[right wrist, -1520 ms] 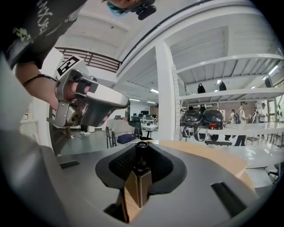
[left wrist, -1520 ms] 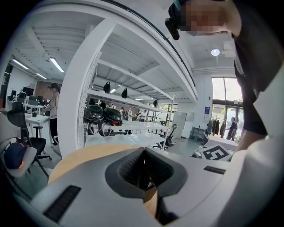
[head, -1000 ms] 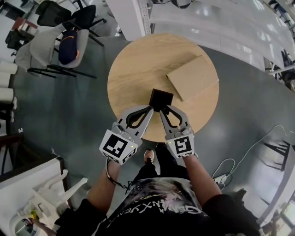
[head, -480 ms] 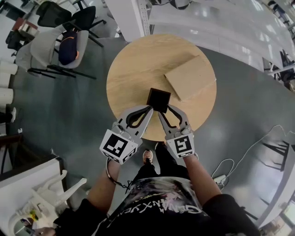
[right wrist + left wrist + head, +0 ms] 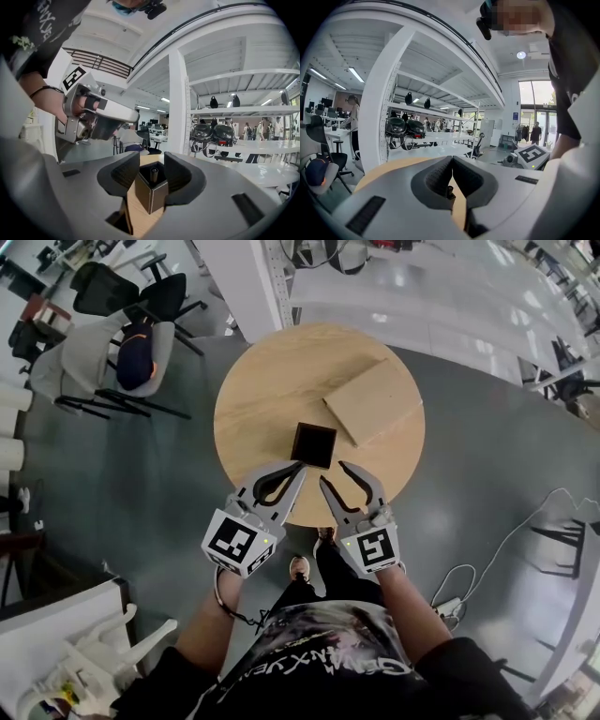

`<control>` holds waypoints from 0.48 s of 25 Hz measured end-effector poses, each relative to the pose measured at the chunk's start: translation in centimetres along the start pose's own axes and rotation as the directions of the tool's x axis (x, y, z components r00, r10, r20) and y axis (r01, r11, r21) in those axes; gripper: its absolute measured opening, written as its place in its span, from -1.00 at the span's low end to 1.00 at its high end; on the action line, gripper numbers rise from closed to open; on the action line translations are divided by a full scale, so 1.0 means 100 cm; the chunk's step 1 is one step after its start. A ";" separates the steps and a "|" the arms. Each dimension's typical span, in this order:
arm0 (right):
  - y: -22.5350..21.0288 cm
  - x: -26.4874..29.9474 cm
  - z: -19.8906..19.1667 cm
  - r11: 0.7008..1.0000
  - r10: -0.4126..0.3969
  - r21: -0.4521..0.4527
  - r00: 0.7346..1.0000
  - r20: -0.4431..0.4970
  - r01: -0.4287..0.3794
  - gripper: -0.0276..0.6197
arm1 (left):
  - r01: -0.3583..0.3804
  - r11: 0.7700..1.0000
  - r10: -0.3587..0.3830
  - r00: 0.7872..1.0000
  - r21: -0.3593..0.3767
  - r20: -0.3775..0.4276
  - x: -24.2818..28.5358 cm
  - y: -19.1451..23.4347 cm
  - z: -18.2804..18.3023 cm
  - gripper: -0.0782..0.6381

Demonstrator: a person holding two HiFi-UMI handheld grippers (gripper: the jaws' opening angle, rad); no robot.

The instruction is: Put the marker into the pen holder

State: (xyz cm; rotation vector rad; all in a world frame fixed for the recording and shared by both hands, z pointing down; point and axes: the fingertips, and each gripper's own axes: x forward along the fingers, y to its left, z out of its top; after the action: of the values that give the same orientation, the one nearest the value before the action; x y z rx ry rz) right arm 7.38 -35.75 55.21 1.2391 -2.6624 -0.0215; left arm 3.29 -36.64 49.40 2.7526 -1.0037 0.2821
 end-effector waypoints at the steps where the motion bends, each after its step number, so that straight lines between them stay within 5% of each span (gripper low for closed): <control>1: 0.003 -0.005 0.007 1.000 -0.004 -0.003 1.000 0.009 0.004 -0.46 | 0.002 1.000 -0.002 1.000 0.004 0.005 -0.005 -0.003 0.002 -0.72; 12: 0.062 -0.064 0.081 0.998 -0.018 0.062 1.000 0.023 0.016 -0.46 | 0.018 1.000 -0.018 0.999 0.018 0.039 -0.091 -0.038 0.020 -0.72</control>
State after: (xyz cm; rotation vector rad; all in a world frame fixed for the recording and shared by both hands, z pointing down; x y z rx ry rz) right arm 5.13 -27.46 46.76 1.2884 -2.6921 0.0442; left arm -0.86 -28.67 44.82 2.7923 -0.9903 0.2361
